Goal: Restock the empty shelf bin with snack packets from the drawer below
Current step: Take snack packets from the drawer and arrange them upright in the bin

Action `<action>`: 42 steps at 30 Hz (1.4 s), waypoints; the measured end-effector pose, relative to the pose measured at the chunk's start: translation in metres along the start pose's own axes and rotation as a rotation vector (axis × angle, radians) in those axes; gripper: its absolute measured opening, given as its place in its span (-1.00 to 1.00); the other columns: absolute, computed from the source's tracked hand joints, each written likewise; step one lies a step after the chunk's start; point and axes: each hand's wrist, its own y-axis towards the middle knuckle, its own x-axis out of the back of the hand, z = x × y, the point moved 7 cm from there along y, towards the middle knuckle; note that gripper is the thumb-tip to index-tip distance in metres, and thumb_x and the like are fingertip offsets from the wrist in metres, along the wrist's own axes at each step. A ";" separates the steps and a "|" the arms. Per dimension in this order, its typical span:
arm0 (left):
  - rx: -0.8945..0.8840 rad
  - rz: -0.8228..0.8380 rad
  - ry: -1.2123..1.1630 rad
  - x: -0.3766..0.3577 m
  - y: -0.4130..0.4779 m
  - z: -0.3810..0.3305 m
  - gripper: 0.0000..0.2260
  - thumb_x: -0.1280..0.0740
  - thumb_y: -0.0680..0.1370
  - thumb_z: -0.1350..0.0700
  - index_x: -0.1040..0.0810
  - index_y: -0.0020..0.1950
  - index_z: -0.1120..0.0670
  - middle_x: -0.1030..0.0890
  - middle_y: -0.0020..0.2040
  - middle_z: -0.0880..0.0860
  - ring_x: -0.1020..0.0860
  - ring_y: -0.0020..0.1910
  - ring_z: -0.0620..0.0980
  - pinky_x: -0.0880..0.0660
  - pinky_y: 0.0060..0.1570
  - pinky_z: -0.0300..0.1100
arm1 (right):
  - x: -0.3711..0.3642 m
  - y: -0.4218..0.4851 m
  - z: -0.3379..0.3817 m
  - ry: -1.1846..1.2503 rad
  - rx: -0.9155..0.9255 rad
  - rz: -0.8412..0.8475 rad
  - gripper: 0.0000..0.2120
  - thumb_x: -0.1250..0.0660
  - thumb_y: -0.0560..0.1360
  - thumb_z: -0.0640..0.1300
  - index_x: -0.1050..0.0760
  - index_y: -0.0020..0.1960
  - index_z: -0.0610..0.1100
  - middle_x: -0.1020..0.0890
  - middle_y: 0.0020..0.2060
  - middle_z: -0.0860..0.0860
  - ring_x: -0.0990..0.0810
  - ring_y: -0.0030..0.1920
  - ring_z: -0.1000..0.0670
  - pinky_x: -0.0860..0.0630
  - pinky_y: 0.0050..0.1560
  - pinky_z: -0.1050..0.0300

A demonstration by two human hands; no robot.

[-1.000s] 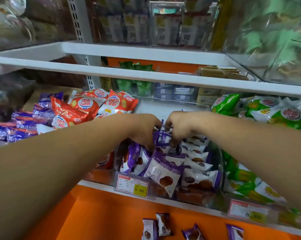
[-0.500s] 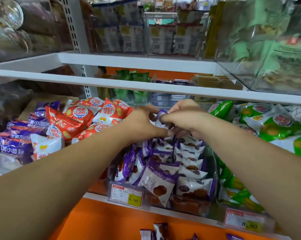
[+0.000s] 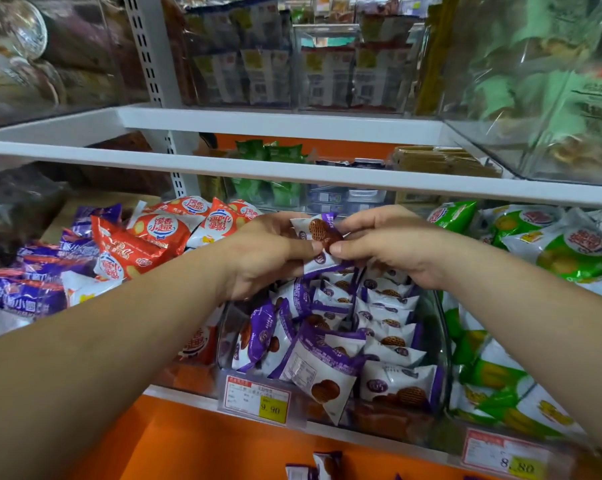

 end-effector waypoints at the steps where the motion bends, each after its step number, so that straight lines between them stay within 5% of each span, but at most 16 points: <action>1: -0.004 0.016 0.006 -0.002 -0.001 -0.001 -0.72 -0.43 0.54 0.33 -0.58 0.19 0.07 -0.68 -0.16 0.03 -0.65 -0.08 0.00 -0.53 -0.01 -0.07 | 0.001 0.000 -0.001 -0.038 0.013 -0.005 -0.76 -0.62 0.38 -0.14 -0.72 0.01 0.06 -0.77 -0.11 0.04 -0.71 0.04 -0.05 -0.59 0.22 -0.11; 4: -0.026 -0.019 0.137 0.001 0.001 -0.007 -0.64 -0.43 0.55 0.34 -0.51 0.30 0.10 -0.70 0.01 0.05 -0.66 -0.01 0.01 -0.56 0.05 -0.08 | 0.004 -0.001 -0.004 -0.078 0.010 -0.023 -0.82 -0.62 0.37 -0.08 -0.72 -0.05 -0.02 -0.75 -0.14 -0.02 -0.68 -0.09 -0.05 -0.59 -0.06 0.08; 6: -0.083 -0.059 0.638 0.008 0.004 -0.016 -0.47 -0.42 0.56 0.29 -0.38 0.50 0.09 -0.67 0.19 0.01 -0.67 0.08 -0.03 -0.59 0.07 -0.19 | 0.013 0.002 -0.007 -0.090 -0.003 -0.090 -0.78 -0.60 0.37 -0.11 -0.67 -0.04 -0.15 -0.74 -0.12 -0.12 -0.64 -0.16 -0.09 -0.57 -0.16 0.10; 9: -0.067 0.145 1.277 -0.002 0.005 -0.013 -0.33 -0.47 0.51 0.19 -0.32 0.58 -0.02 -0.58 0.34 -0.06 -0.57 0.26 -0.05 -0.51 0.24 -0.17 | 0.020 0.008 -0.005 -0.155 0.008 -0.148 -0.69 -0.60 0.34 -0.14 -0.63 -0.01 -0.26 -0.72 -0.15 -0.18 -0.59 -0.21 -0.07 -0.49 -0.16 0.07; 13: 0.037 0.315 1.545 -0.017 0.006 0.002 -0.32 -0.52 0.49 0.08 -0.33 0.56 -0.08 -0.54 0.38 -0.02 -0.55 0.26 0.06 -0.53 0.25 -0.05 | 0.023 0.019 -0.005 -0.195 -0.003 -0.147 -0.75 -0.60 0.37 -0.19 -0.65 -0.01 -0.26 -0.68 -0.21 -0.11 -0.54 -0.24 -0.08 -0.46 -0.22 0.02; 17: 0.058 0.332 1.551 -0.018 0.010 0.009 -0.24 -0.56 0.43 -0.11 -0.32 0.57 -0.08 -0.51 0.42 -0.03 -0.53 0.31 0.07 -0.50 0.30 -0.02 | 0.030 0.028 -0.001 -0.238 -0.006 -0.144 -0.77 -0.56 0.45 -0.06 -0.56 -0.13 -0.16 -0.55 -0.24 -0.08 -0.50 -0.19 -0.08 -0.46 -0.17 0.07; 21: 0.012 0.265 1.568 -0.019 0.010 0.002 -0.32 -0.62 0.32 -0.18 -0.49 0.38 -0.10 -0.56 0.25 -0.02 -0.57 0.15 0.06 -0.53 0.11 -0.10 | 0.035 0.035 0.009 -0.431 0.032 -0.182 -0.60 -0.45 0.53 -0.02 -0.56 0.33 -0.13 -0.65 0.10 -0.08 -0.62 0.14 -0.13 -0.57 0.17 -0.01; 24: -0.121 0.100 1.599 -0.019 0.012 -0.024 -0.62 -0.56 0.38 -0.20 -0.57 0.04 -0.04 -0.58 -0.01 0.00 -0.55 -0.09 0.02 -0.46 -0.14 -0.16 | 0.025 0.050 0.014 -0.546 0.093 -0.138 -0.67 -0.48 0.51 -0.08 -0.56 0.26 -0.06 -0.63 0.06 -0.01 -0.61 0.05 -0.02 -0.55 0.09 0.12; 29: -0.237 -0.161 1.335 0.001 0.015 -0.065 -0.69 -0.54 0.43 -0.16 -0.59 -0.06 0.03 -0.58 -0.14 0.01 -0.56 -0.15 0.03 -0.50 -0.19 -0.13 | 0.005 0.077 0.009 -0.714 0.137 -0.083 -0.92 -0.49 0.51 -0.14 -0.69 0.00 -0.11 -0.68 -0.17 -0.02 -0.61 -0.18 0.02 -0.52 -0.25 0.13; 31: -0.203 -0.201 1.259 0.009 0.015 -0.067 -0.70 -0.54 0.44 -0.14 -0.57 -0.06 0.02 -0.59 -0.15 0.01 -0.55 -0.16 0.02 -0.49 -0.21 -0.13 | 0.001 0.082 0.005 -0.752 0.149 -0.071 -0.90 -0.49 0.52 -0.11 -0.68 0.04 -0.07 -0.63 -0.21 0.06 -0.56 -0.21 0.06 -0.39 -0.31 0.20; 38: -0.162 -0.260 1.171 0.016 0.021 -0.060 -0.85 -0.49 0.54 0.06 -0.61 0.06 0.04 -0.60 0.01 0.02 -0.57 -0.07 0.00 -0.46 -0.18 -0.20 | 0.003 0.089 0.000 -0.725 0.201 -0.107 -0.83 -0.54 0.49 -0.11 -0.71 0.08 -0.09 -0.67 -0.09 0.06 -0.60 -0.06 0.05 -0.43 -0.05 0.17; 42: -0.134 -0.289 1.158 0.024 0.020 -0.060 -0.80 -0.47 0.56 0.04 -0.64 0.15 0.07 -0.61 0.05 0.05 -0.57 -0.09 0.02 -0.46 -0.24 -0.24 | 0.006 0.088 0.006 -0.609 0.252 -0.134 -0.84 -0.56 0.46 -0.15 -0.73 0.05 -0.09 -0.70 -0.13 0.06 -0.61 -0.15 0.13 -0.44 -0.14 0.25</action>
